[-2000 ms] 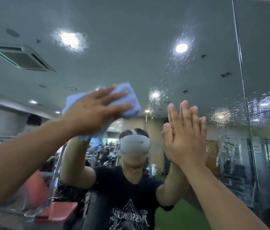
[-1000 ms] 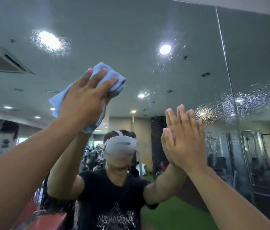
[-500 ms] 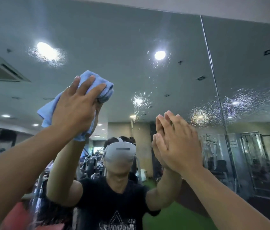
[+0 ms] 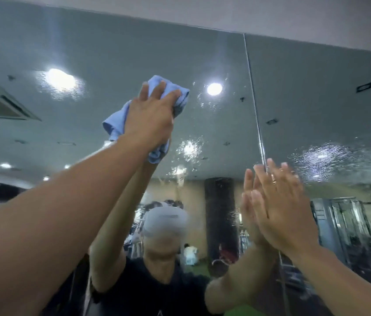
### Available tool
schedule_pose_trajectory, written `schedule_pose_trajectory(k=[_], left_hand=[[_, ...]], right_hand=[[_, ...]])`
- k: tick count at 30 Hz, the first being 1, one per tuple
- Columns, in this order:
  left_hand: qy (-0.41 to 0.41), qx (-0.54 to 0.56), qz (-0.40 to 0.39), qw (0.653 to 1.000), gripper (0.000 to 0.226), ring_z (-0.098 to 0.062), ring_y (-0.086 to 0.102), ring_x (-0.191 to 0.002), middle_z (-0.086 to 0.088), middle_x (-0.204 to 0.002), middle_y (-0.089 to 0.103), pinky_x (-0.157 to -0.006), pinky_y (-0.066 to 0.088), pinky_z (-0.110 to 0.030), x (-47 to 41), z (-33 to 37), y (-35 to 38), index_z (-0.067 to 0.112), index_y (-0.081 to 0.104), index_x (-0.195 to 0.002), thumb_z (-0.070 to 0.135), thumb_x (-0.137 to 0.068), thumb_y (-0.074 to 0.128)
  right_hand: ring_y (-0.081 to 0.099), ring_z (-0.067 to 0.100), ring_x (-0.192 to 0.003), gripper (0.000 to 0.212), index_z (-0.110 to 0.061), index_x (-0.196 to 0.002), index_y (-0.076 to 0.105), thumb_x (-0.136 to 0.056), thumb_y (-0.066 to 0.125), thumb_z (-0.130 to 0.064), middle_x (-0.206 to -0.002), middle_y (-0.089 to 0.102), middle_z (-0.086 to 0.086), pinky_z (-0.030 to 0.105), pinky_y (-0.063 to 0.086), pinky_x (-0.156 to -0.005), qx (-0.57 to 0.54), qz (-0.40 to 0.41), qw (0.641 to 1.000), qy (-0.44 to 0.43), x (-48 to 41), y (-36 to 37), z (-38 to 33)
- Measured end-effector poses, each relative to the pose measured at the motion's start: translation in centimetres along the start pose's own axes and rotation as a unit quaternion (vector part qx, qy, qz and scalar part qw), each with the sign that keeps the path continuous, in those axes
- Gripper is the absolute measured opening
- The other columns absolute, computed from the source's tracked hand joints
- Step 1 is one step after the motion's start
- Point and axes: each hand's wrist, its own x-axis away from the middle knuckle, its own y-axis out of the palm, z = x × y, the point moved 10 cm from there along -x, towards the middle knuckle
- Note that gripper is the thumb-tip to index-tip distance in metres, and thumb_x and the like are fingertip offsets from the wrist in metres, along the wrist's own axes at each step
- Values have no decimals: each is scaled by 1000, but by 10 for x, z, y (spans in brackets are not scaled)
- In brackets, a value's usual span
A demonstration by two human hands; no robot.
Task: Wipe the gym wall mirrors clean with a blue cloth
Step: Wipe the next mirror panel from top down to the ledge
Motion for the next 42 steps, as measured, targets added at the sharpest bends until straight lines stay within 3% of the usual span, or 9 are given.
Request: schedule_pose_trajectory(k=[3,8,13,17,23,27,32,38,42], left_hand=[[12,-6,18,1000,50,-35,31,-134,-4,-148,36,-82,34,-44,-22,34,11,30,45,-136,14,-90,53],[40,-10,12,999,56,-34,26,-140,0,-156,31,-98,37,-46,-40,81,26,36,42,-141,15,-90,53],[96,7,-7,995,51,-31,30,-138,3,-156,33,-102,38,-48,-44,99,31,38,45,-138,18,-93,53],[209,38,-20,977,42,-26,34,-140,5,-155,40,-105,39,-45,-19,128,27,38,51,-140,24,-100,47],[396,43,-28,917,40,-34,48,-137,3,-147,54,-100,50,-52,83,158,44,37,52,-129,30,-92,39],[295,52,-12,954,49,-33,43,-141,0,-153,48,-108,43,-53,45,138,38,35,52,-137,34,-93,32],[140,47,0,989,43,-29,37,-135,1,-150,42,-103,38,-46,-26,135,37,33,51,-139,24,-97,49],[197,63,-33,978,48,-23,33,-139,11,-150,43,-109,34,-43,-51,177,39,36,51,-139,15,-96,44],[267,50,-39,962,49,-27,38,-140,5,-150,48,-108,36,-46,-24,186,40,27,57,-136,20,-92,39]], right_hand=[[8,23,-159,62,-27,-163,21,-107,13,-51,-171,18,2,49,9,-128,-4,-18,1000,-15,14,12,25],[2,17,-159,66,-26,-165,12,-103,19,-50,-172,10,-4,47,8,-128,-30,-15,999,-8,16,22,35],[-4,14,-159,68,-20,-165,9,-104,13,-51,-173,5,-4,42,2,-127,-31,-17,999,-8,18,23,36],[-7,12,-158,66,-22,-164,7,-104,13,-48,-173,3,-5,41,0,-127,-42,-21,999,-10,18,24,36],[0,14,-159,63,-24,-164,11,-102,21,-37,-172,10,-6,42,3,-126,-60,-5,998,-9,19,21,37],[-3,12,-158,64,-25,-164,10,-102,21,-36,-172,6,-7,40,1,-127,-56,-7,998,-11,19,22,37],[-5,13,-159,64,-23,-164,8,-102,23,-34,-172,5,-6,39,2,-126,-50,5,999,-12,19,22,35],[3,17,-159,65,-20,-164,18,-101,23,-35,-171,10,-5,42,3,-126,-57,5,998,-13,19,19,35],[4,16,-159,66,-20,-164,20,-99,22,-34,-171,12,-5,39,1,-127,-71,8,997,-13,19,15,33]])
